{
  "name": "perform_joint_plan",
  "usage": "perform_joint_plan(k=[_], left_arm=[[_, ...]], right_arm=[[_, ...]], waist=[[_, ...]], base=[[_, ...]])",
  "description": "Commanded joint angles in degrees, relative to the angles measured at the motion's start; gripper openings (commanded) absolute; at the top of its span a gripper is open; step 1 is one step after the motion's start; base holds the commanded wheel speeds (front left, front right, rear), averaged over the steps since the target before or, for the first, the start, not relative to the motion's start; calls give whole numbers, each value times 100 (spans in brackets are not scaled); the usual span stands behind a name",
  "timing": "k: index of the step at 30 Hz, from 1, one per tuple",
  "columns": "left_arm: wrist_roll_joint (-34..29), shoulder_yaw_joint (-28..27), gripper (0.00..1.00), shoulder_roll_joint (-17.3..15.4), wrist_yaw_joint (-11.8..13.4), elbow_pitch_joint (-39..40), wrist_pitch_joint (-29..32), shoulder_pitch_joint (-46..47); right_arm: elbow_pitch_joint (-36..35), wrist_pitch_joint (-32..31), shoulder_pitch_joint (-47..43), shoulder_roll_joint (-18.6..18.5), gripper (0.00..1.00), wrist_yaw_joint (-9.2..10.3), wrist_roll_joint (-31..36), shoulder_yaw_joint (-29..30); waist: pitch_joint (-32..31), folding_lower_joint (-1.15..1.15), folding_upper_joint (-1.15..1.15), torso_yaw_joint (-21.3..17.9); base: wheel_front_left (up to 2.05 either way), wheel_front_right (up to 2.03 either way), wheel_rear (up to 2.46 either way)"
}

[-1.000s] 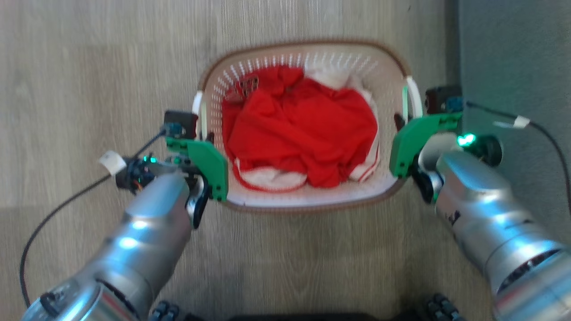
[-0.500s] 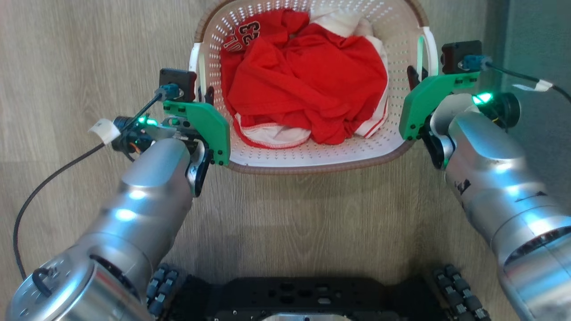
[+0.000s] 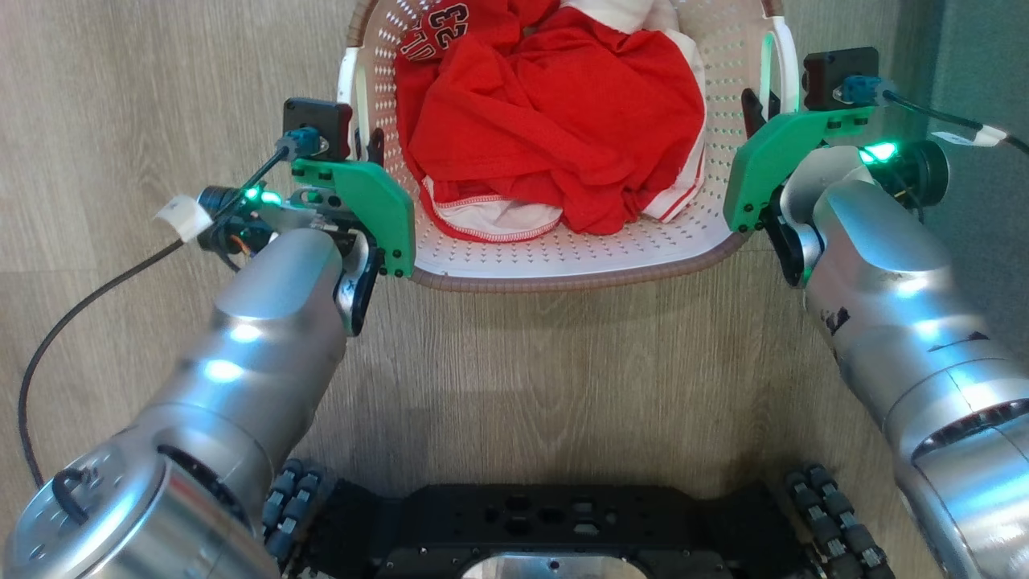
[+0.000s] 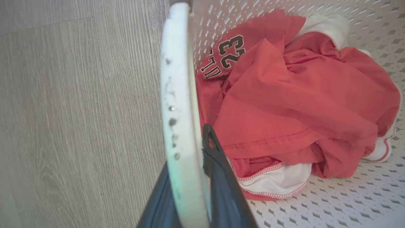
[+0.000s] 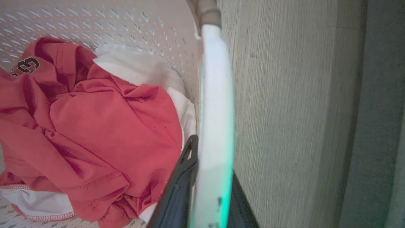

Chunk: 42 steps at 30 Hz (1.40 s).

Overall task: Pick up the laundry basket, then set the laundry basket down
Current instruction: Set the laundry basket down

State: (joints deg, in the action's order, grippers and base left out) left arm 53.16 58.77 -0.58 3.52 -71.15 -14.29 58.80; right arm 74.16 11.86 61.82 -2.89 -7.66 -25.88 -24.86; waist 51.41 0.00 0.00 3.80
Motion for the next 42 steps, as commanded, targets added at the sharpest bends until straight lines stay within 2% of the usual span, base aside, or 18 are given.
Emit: perform_joint_plan(k=[1,8,10,11,13,15,17,18,19,32,42], left_arm=[[-3,19,0,-230,22,-45,-58,-65],[83,73,0,-230,40,-57,-61,-110],[107,93,3,-230,41,-58,-62,-120],[123,100,24,-230,44,-60,-62,-126],[157,113,39,-230,50,-64,-60,-141],[186,127,100,-230,64,-72,-59,-154],[224,132,100,-230,78,-83,-53,-174],[242,131,100,-230,92,-90,-53,-182],[251,135,100,-230,109,-96,-54,-186],[189,-71,100,-276,220,-2,-69,-261],[-263,-787,100,-551,333,731,-70,-722]], right_arm=[[-21,69,-102,-14,0,17,100,34],[-21,20,-156,-1,0,17,354,284],[-21,17,-176,-1,5,17,356,290],[-21,16,-187,0,7,17,350,285],[-21,12,-207,0,12,17,327,265],[-21,13,-226,0,27,17,289,230],[-21,19,-246,1,46,17,240,187],[-21,22,-258,1,90,17,214,165],[-21,26,-268,1,100,17,187,142],[-126,238,-358,1,100,17,-41,-106],[-358,311,-492,1,100,17,167,176]], waist=[[1,0,0,3],[-23,0,0,14],[-32,0,0,27],[-38,0,0,31],[-56,0,0,34],[-77,0,0,28],[-103,0,0,20],[-118,0,0,15],[-133,0,0,12],[-479,0,0,-77],[-1069,0,0,-156]], base=[[0,0,0],[0,0,0],[0,0,0],[0,0,0],[0,0,0],[0,0,0],[0,0,0],[0,0,0],[0,0,0],[0,0,0],[0,0,0]])
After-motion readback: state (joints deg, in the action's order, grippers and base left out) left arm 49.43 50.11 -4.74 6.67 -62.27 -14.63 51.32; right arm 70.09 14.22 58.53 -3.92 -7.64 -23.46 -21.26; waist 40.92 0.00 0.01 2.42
